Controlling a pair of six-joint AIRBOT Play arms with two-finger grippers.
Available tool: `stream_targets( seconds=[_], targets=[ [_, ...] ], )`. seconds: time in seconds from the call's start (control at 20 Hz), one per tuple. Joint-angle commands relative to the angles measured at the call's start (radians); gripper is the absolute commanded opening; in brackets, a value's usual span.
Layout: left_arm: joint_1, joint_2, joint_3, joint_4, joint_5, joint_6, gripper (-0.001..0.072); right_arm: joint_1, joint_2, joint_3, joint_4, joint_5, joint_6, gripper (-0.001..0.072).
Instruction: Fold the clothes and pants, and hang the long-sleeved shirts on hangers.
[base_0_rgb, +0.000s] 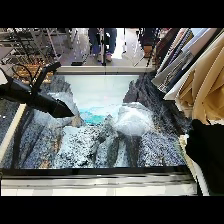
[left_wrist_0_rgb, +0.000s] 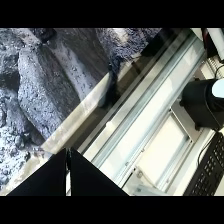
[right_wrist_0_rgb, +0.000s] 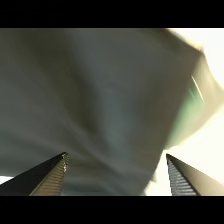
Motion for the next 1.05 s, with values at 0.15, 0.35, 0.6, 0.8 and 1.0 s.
stream_targets(
  seconds=[0.15,0.35,0.6,0.8,1.0],
  targets=[
    [0.001,0.001,0.000,0.340,0.030,-0.154,0.0008,0.311,-0.054,0.284,0.552,-0.340,-0.073,0.0696],
    [0.024,0.038,0.000,1.031,0.191,-0.373,0.0009,0.737,-0.106,0.080,0.430,-0.300,-0.137,0.0696],
    [0.107,0.057,0.000,0.917,0.218,-0.473,0.0009,1.102,-0.182,-0.169,0.196,-0.530,-0.313,0.0693],
    [0.106,0.037,0.000,0.917,0.218,-0.483,0.0009,1.167,-0.210,-0.169,0.100,-0.874,-0.445,0.0023],
    [0.106,0.027,0.000,0.917,0.218,-0.483,0.0010,1.166,-0.209,-0.167,0.103,-1.101,-0.445,0.0022]
  ],
)
